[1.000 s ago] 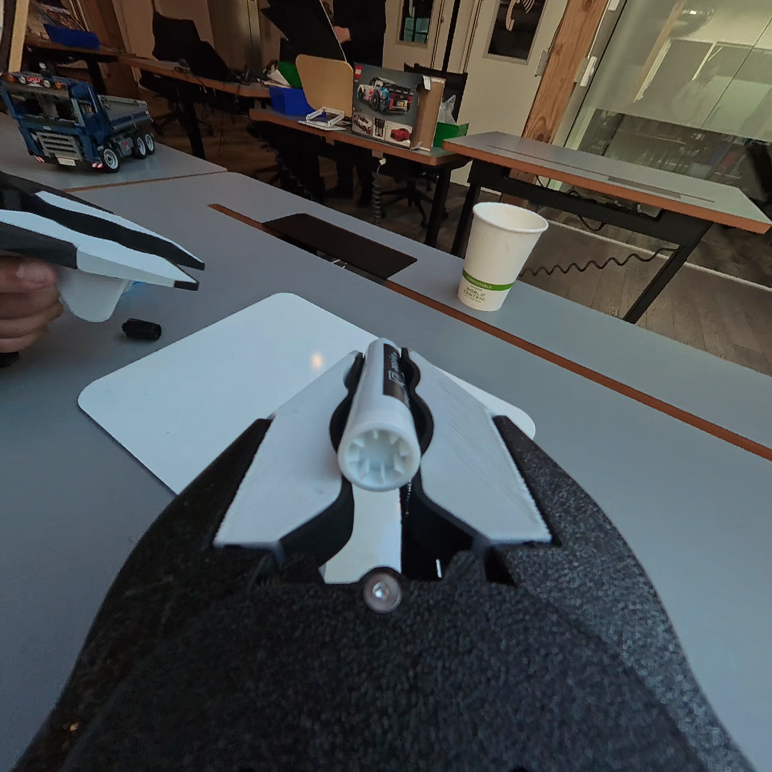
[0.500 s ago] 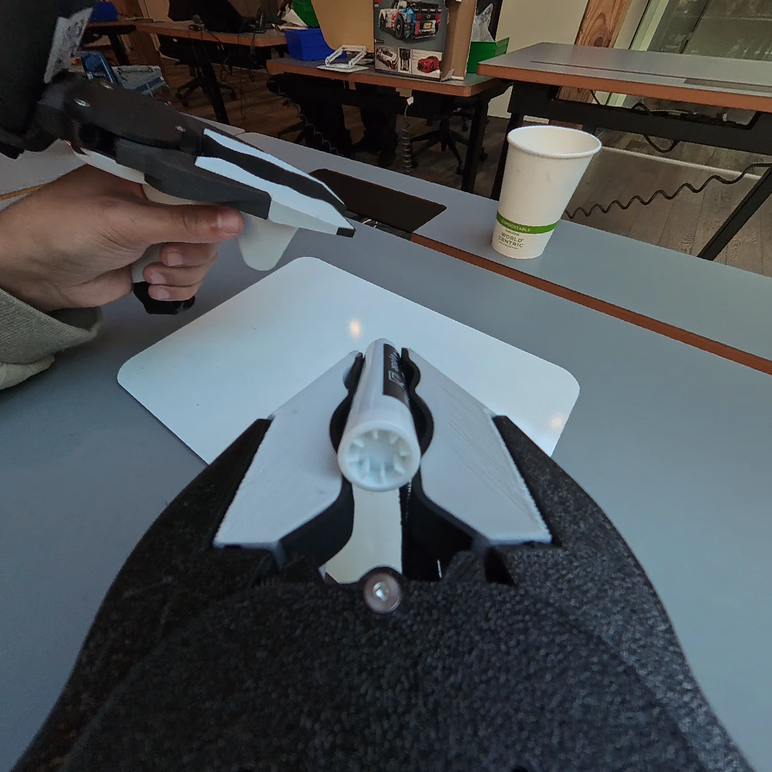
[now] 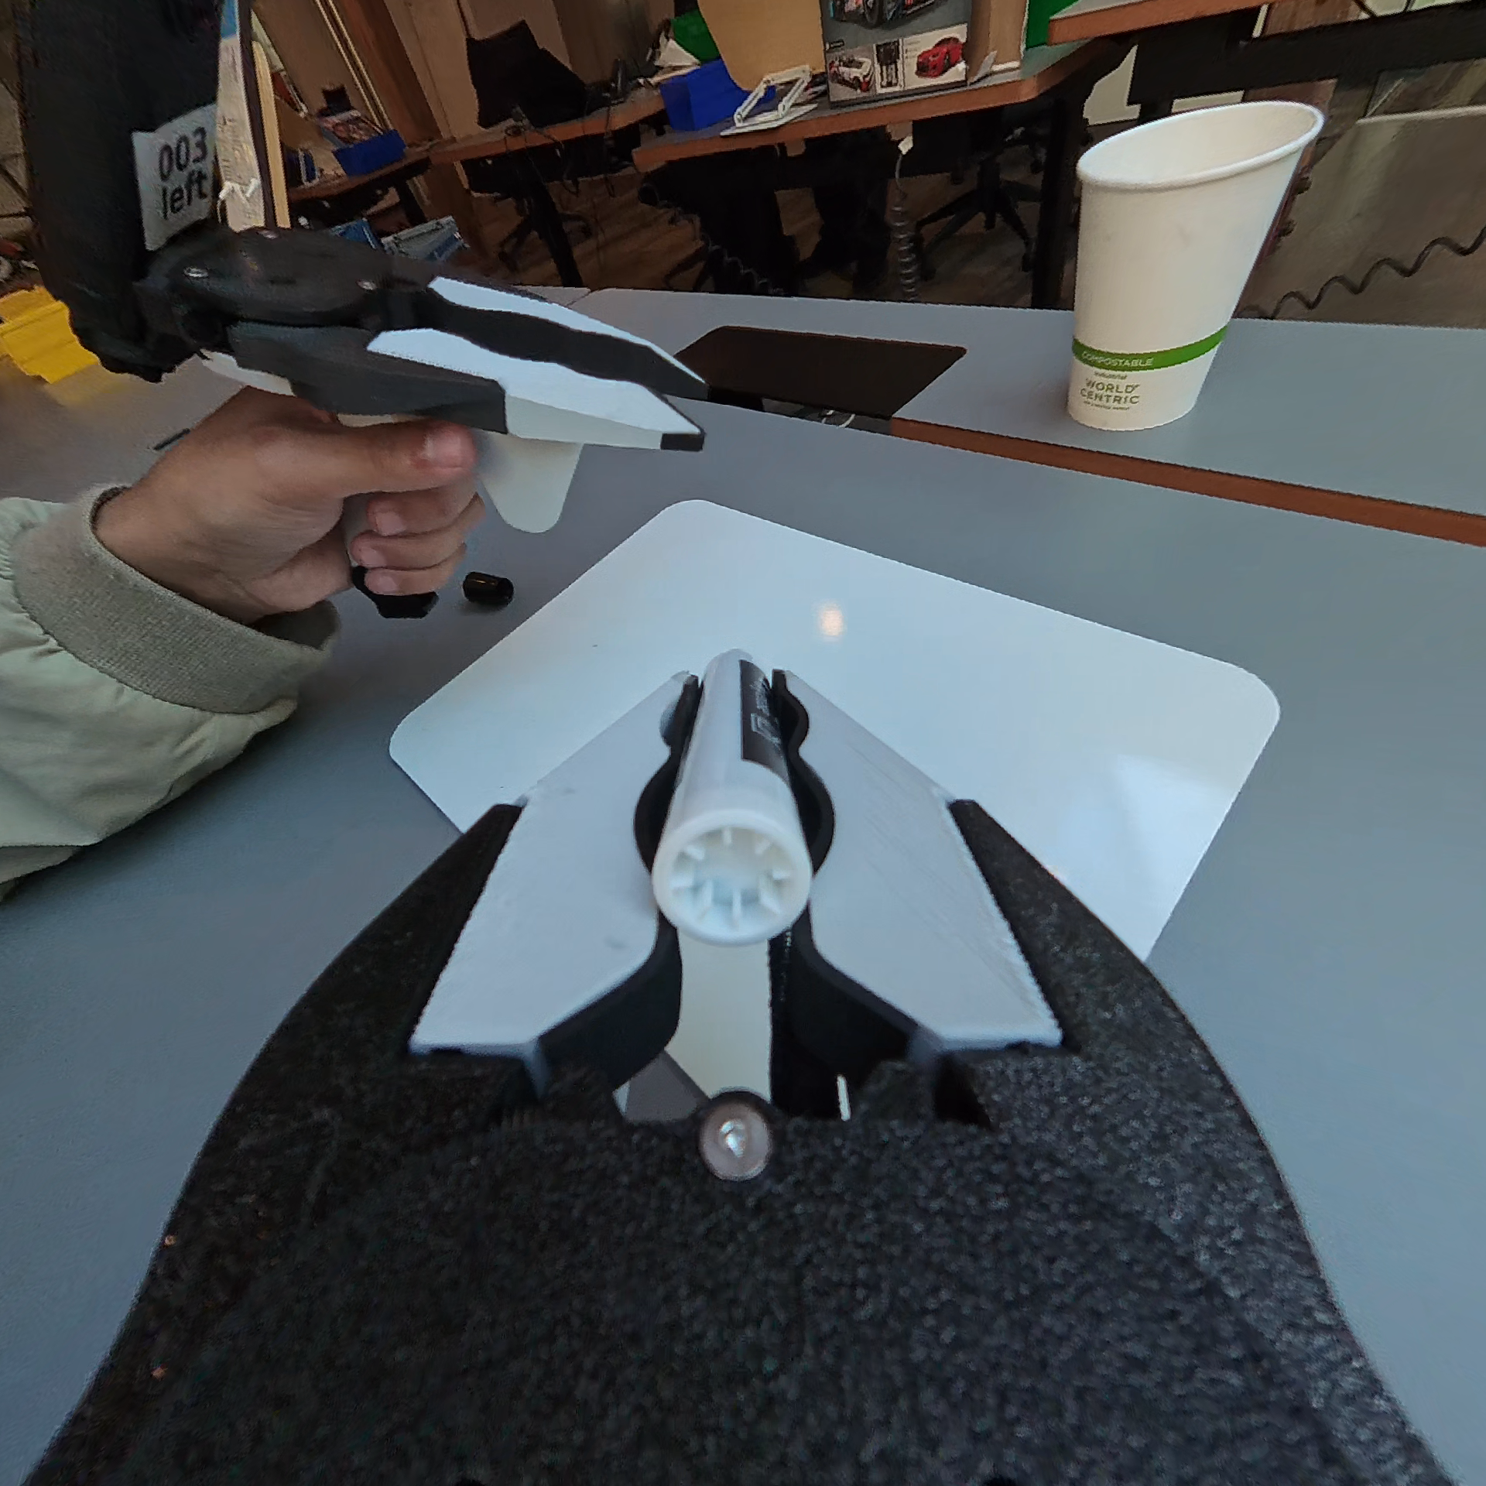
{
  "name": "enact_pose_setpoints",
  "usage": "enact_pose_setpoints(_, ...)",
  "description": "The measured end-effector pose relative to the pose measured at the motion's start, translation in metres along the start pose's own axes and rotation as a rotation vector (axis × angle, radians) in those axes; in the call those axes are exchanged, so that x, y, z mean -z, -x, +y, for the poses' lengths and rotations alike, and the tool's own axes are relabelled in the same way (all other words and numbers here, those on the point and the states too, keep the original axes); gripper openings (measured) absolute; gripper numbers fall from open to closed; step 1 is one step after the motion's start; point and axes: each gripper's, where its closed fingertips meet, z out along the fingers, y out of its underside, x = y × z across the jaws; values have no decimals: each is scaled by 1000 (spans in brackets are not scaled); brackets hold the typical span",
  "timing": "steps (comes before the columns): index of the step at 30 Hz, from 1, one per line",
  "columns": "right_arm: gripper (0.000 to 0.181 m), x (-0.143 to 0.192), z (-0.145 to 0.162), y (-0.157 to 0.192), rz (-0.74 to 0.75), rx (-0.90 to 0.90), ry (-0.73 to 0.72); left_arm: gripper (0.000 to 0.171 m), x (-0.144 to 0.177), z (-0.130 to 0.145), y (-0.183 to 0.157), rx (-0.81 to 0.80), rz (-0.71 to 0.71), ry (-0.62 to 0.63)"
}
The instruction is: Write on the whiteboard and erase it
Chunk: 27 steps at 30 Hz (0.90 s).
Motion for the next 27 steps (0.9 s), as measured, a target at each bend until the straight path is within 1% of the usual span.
enact_pose_setpoints(2, 18, 1, -1, 0, -14, -17, -4, 34, 2, -2, -24, -70, 111, -4)
enact_pose_setpoints(4, 18, 1, -1, 0, -22, -40, -7, 34, 9, 0, -54, -222, 232, 0)
enact_pose_setpoints(5, 18, 1, -1, 0, -34, -53, -6, 34, 13, 2, -66, -320, 255, -9)
enact_pose_setpoints(7, 18, 2, -3, 5, -79, -100, -15, 35, 17, 7, -86, -515, 243, -31)
enact_pose_setpoints(9, 18, 2, -5, 12, -135, -153, -23, 36, 16, 10, -99, -661, 189, -53)
enact_pose_setpoints(11, 18, 3, -6, 14, -154, -169, -28, 37, 17, 11, -110, -775, 153, -82)
enact_pose_setpoints(14, 18, 4, -8, 17, -169, -176, -32, 37, 18, 6, -117, -914, 66, -131)
enact_pose_setpoints(19, 18, 3, -9, 25, -194, -173, -26, 32, 13, 8, -123, -986, 9, -138)
enact_pose_setpoints(21, 18, 3, -9, 29, -212, -179, -25, 26, 10, 10, -123, -993, -6, -138)
enact_pose_setpoints(24, 18, 4, -10, 32, -229, -186, -30, 12, 8, 11, -123, -985, -12, -142)
enact_pose_setpoints(27, 18, 6, -10, 34, -241, -147, -23, 9, 10, 14, -126, -1013, 13, -141)
